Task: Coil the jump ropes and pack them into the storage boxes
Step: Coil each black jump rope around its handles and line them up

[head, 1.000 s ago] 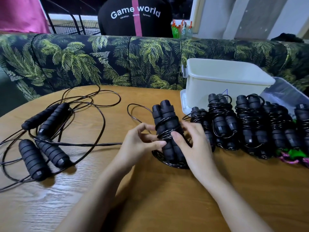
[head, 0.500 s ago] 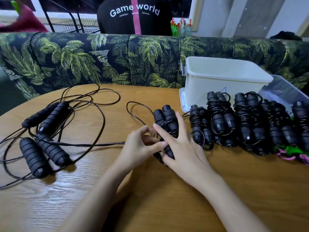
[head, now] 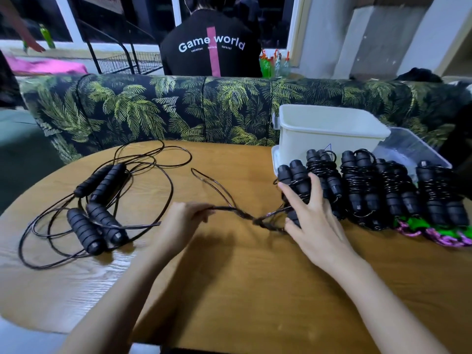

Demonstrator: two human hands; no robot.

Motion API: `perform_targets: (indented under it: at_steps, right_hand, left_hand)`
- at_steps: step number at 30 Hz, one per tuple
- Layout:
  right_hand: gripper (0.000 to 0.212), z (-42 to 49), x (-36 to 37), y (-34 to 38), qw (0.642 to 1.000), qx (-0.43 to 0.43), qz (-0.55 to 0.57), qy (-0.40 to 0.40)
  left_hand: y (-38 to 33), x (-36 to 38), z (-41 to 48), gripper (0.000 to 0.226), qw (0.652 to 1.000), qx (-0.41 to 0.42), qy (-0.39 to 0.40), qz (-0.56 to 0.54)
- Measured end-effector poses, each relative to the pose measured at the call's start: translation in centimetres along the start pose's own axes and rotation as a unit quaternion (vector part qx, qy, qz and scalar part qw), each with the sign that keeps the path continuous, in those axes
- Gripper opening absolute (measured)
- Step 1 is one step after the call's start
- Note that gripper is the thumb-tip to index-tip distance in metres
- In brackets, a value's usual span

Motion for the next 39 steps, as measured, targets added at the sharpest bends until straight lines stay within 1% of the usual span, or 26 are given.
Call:
perform_targets:
  at_steps: [3,5,7,10,12,13,14,15,16,17,18,20,21,24,25,26,27,28,29,30,31,33,34,35,36,39]
  right_hand:
    - [0.070,-1.5,-1.1,-1.7,0.999,0.030,-0.015,-0.006]
    - [0.071,-2.3,-1.6,-2.9,0.998,0.055,-0.016,-0.008]
    - [0.071,-3.0,-1.7,-3.7,0.997,0.078,-0.006,-0.006]
    - [0.071,-3.5,-1.0,-3.8,0.996,0.088,0.016,0.008]
    - [0.071,-3.6,-0.2,-3.3,0.996,0.087,0.029,0.019]
    - [0.071,-3.6,0.2,-3.0,0.995,0.086,0.036,0.024]
    - [0.071,-3.5,0.5,-2.6,0.995,0.083,0.044,0.026]
    - [0.071,-3.3,0.6,-2.3,0.995,0.076,0.052,0.024]
    - [0.071,-3.2,0.7,-1.8,0.996,0.067,0.058,0.020]
    - [0.071,-3.0,0.8,-1.4,0.996,0.057,0.065,0.017]
    - [0.071,-2.8,0.8,-1.0,0.996,0.049,0.075,0.015]
    - [0.070,-2.5,0.7,-0.5,0.994,0.039,0.098,0.014]
    - [0.070,-2.4,0.5,-0.4,0.994,0.035,0.105,0.010]
    - [0.073,-2.4,-0.4,-0.9,0.990,0.030,0.135,-0.010]
    - [0.074,-2.5,-0.7,-1.2,0.989,0.034,0.145,-0.014]
    - [0.074,-2.5,-1.0,-1.5,0.988,0.038,0.151,-0.015]
    - [0.075,-2.6,-1.1,-1.6,0.987,0.042,0.154,-0.015]
    - [0.075,-2.6,-1.2,-1.7,0.987,0.045,0.155,-0.015]
    - [0.074,-2.6,-1.2,-1.7,0.987,0.046,0.153,-0.012]
    - [0.074,-2.6,-1.1,-1.5,0.988,0.044,0.150,-0.007]
    - [0.073,-2.7,-0.9,-1.4,0.988,0.042,0.146,0.000]
    - [0.073,-2.7,-0.5,-1.2,0.989,0.042,0.145,0.009]
    - [0.073,-2.7,-0.5,-1.2,0.988,0.047,0.146,0.008]
    - [0.074,-2.7,-0.5,-1.3,0.988,0.053,0.148,0.005]
    - [0.074,-2.6,-0.6,-1.3,0.987,0.057,0.147,0.001]
    - [0.075,-2.2,-0.9,-1.0,0.988,0.050,0.144,-0.007]
  left_hand:
    - [2.0,-2.2,0.6,0.013,0.994,-0.048,-0.088,0.036]
    - [2.9,-3.8,1.2,0.016,0.987,-0.078,-0.114,0.082]
    - [3.9,-4.1,1.8,0.021,0.976,-0.115,-0.081,0.168]
    - [4.1,-3.6,1.7,0.019,0.940,-0.171,-0.016,0.295]
    - [2.2,-3.0,1.2,0.027,0.917,-0.159,-0.016,0.366]
    - [0.5,-2.6,1.0,0.032,0.921,-0.129,-0.031,0.367]
    - [-1.8,-2.2,0.7,0.033,0.942,-0.079,-0.058,0.321]
    - [-4.5,-1.7,0.3,0.031,0.969,-0.023,-0.079,0.234]
    - [-7.1,-1.0,-0.3,0.028,0.992,0.010,-0.063,0.112]
    - [-9.4,0.3,-1.0,0.030,1.000,0.011,-0.003,0.001]
    - [-11.1,2.0,-1.6,0.037,0.994,-0.013,0.083,-0.071]
    - [-12.7,5.0,-2.5,0.049,0.971,-0.040,0.214,-0.096]
    - [-12.9,5.8,-2.7,0.046,0.965,-0.029,0.241,-0.094]
    - [-11.9,5.6,-2.5,0.016,0.955,-0.008,0.257,-0.150]
    - [-11.2,5.5,-2.3,0.009,0.959,0.004,0.251,-0.134]
    - [-10.5,5.4,-2.2,0.007,0.968,0.020,0.238,-0.072]
    - [-9.5,5.5,-2.1,0.010,0.974,0.031,0.221,0.027]
    - [-8.4,5.4,-1.9,0.012,0.975,0.017,0.193,0.108]
    - [-7.4,4.9,-1.6,0.011,0.979,-0.020,0.155,0.127]
    - [-6.8,4.3,-1.2,0.010,0.988,-0.065,0.113,0.078]
    - [-6.2,3.6,-0.6,0.012,0.991,-0.110,0.073,-0.010]
    - [-5.9,2.2,0.6,0.018,0.960,-0.186,0.023,-0.206]
    - [-6.1,1.4,1.4,0.019,0.941,-0.199,0.013,-0.273]
    - [-6.6,0.2,2.5,0.019,0.938,-0.183,0.004,-0.294]
    - [-7.5,-1.1,3.7,0.018,0.950,-0.145,-0.005,-0.277]
    - [-11.2,-4.4,6.8,0.019,0.980,0.013,-0.043,-0.193]
Point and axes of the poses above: each hand's wrist, its own z-axis towards the middle knuckle, its own x-axis out of the palm, y = z × x, the point moved 6 cm from there along z, towards the middle knuckle, and after that the axes turned 4 degrees about -x, right-handed, at the moved point
